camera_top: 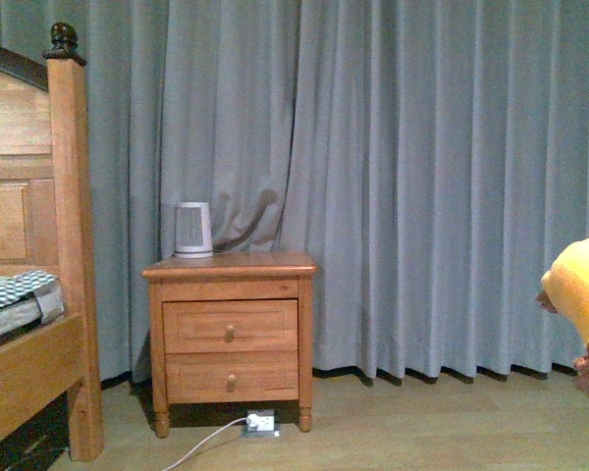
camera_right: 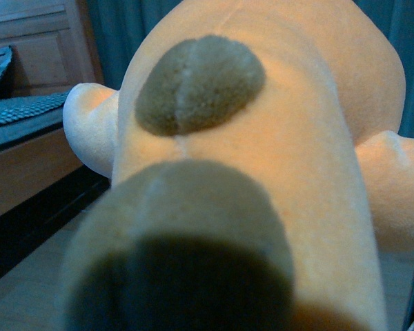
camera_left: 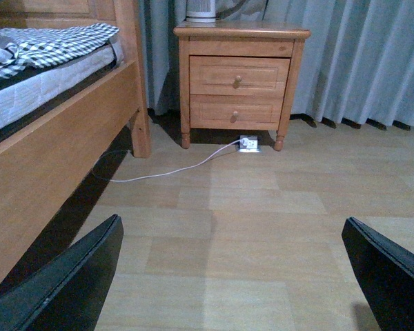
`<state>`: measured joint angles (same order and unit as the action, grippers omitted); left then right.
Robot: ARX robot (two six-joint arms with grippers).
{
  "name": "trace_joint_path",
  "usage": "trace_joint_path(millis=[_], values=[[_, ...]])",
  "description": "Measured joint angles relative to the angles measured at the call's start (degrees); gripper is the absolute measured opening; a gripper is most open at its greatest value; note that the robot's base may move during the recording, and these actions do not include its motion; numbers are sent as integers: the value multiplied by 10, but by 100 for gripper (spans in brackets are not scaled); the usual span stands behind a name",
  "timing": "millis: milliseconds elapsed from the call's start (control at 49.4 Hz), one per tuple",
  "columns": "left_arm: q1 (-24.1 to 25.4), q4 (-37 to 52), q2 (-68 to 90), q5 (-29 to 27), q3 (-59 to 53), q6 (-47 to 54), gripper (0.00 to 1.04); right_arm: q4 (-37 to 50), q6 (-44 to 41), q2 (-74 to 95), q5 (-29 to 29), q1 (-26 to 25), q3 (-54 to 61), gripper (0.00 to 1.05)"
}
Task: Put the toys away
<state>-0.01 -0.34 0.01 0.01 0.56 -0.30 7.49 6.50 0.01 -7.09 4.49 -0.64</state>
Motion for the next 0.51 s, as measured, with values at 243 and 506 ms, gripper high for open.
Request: trace_joint_path(millis=[243, 506], values=[[0, 0, 0, 0, 0, 0, 99, 0, 0, 0, 0, 0, 0, 10], [0, 0, 0, 0, 0, 0, 99, 0, 0, 0, 0, 0, 0, 10]])
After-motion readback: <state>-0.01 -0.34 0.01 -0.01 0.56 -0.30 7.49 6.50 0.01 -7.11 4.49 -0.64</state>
